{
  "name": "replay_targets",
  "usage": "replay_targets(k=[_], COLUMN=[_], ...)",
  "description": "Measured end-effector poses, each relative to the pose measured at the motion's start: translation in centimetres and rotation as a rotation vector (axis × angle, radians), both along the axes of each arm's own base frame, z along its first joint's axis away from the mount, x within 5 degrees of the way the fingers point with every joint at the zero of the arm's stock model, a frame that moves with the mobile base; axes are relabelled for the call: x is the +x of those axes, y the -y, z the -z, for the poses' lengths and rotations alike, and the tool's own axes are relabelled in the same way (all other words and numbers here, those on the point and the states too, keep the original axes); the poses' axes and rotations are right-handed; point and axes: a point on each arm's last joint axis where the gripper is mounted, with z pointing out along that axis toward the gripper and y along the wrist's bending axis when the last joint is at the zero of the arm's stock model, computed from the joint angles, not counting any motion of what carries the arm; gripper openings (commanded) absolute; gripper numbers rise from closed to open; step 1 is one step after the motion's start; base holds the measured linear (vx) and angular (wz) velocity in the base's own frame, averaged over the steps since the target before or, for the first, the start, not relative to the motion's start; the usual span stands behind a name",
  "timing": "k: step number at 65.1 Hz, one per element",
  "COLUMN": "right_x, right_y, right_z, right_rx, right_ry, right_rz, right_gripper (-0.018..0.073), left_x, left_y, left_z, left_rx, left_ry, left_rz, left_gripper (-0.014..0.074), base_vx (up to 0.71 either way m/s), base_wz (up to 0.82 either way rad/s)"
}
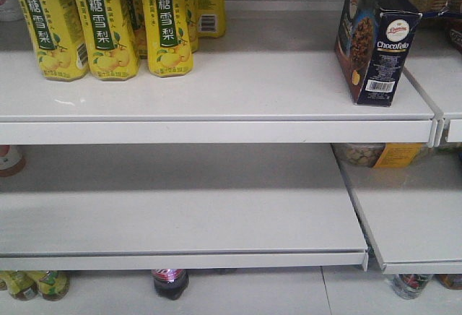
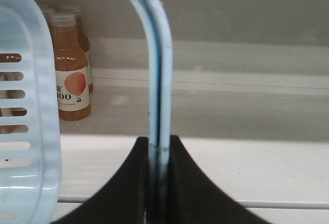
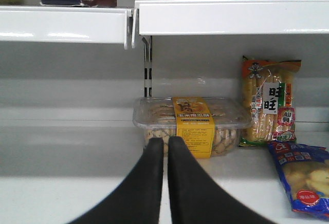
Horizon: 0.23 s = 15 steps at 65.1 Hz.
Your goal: Left arm holds basket, right arm returns cookies
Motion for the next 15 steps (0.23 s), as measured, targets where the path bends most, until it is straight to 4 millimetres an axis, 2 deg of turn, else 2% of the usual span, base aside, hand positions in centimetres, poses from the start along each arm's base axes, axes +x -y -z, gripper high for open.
replay_targets(k=[15], right_x=[0.0], right_y=[0.0], right_z=[0.0], right_rx=[0.0], right_ry=[0.0], right_rz=[0.0], right_gripper=[-0.0006], left_x=[0.0], left_y=[0.0], left_z=[0.0], left_rx=[0.0], left_ry=[0.0], left_rz=[0.0], left_gripper=[-0.0003], base_vx=[0.0], base_wz=[0.0])
